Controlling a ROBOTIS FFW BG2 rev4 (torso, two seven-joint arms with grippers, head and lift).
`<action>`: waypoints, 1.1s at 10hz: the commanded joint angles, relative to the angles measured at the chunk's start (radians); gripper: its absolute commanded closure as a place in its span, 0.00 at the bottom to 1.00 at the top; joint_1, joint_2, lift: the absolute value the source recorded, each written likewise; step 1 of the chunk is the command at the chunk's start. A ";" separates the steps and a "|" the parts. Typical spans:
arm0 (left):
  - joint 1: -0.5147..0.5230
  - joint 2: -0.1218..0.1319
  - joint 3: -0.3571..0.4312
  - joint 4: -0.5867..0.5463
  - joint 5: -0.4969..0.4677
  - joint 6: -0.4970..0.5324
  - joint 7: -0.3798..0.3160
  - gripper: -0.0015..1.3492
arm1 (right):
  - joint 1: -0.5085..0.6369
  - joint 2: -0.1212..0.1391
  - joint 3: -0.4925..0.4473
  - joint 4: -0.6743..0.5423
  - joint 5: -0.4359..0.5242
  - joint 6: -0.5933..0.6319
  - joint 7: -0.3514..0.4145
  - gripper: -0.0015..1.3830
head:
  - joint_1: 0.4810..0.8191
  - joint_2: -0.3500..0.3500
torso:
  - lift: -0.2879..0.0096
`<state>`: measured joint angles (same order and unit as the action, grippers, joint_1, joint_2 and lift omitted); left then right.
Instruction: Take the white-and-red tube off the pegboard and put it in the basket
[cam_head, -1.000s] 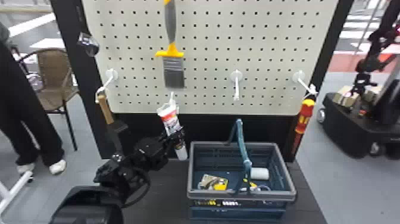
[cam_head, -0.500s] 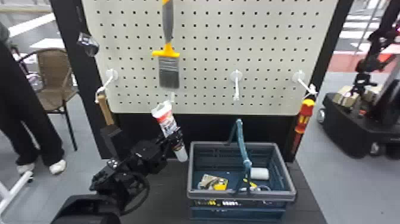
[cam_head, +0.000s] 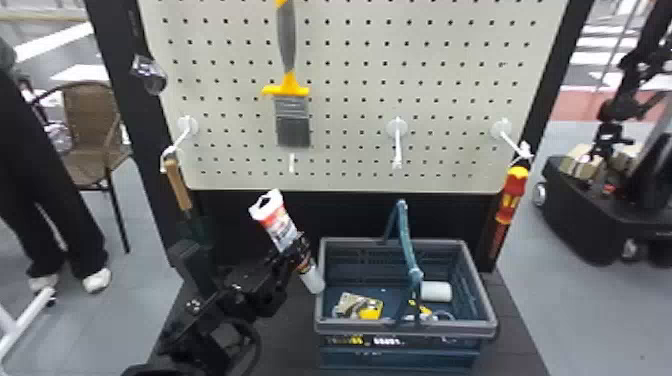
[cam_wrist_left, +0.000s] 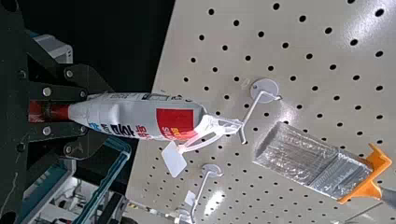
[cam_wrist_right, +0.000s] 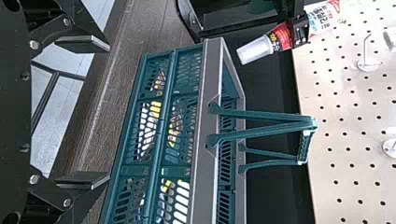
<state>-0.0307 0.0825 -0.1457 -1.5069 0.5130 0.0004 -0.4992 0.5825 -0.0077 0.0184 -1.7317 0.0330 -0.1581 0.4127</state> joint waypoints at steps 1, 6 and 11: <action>0.025 -0.001 -0.031 -0.046 0.074 0.017 0.027 0.89 | 0.000 0.000 0.000 -0.005 0.004 0.006 0.000 0.23 | 0.20 0.50 | 0.63; 0.023 -0.001 -0.124 -0.068 0.228 -0.007 0.047 0.89 | -0.009 0.000 0.002 -0.002 0.010 0.011 0.006 0.22 | 0.20 0.50 | 0.63; -0.050 -0.007 -0.203 0.072 0.194 -0.085 0.059 0.89 | -0.024 0.002 0.003 0.002 0.012 0.011 0.011 0.22 | 0.20 0.50 | 0.63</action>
<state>-0.0728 0.0758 -0.3429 -1.4512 0.7177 -0.0784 -0.4402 0.5614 -0.0063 0.0203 -1.7303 0.0445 -0.1473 0.4240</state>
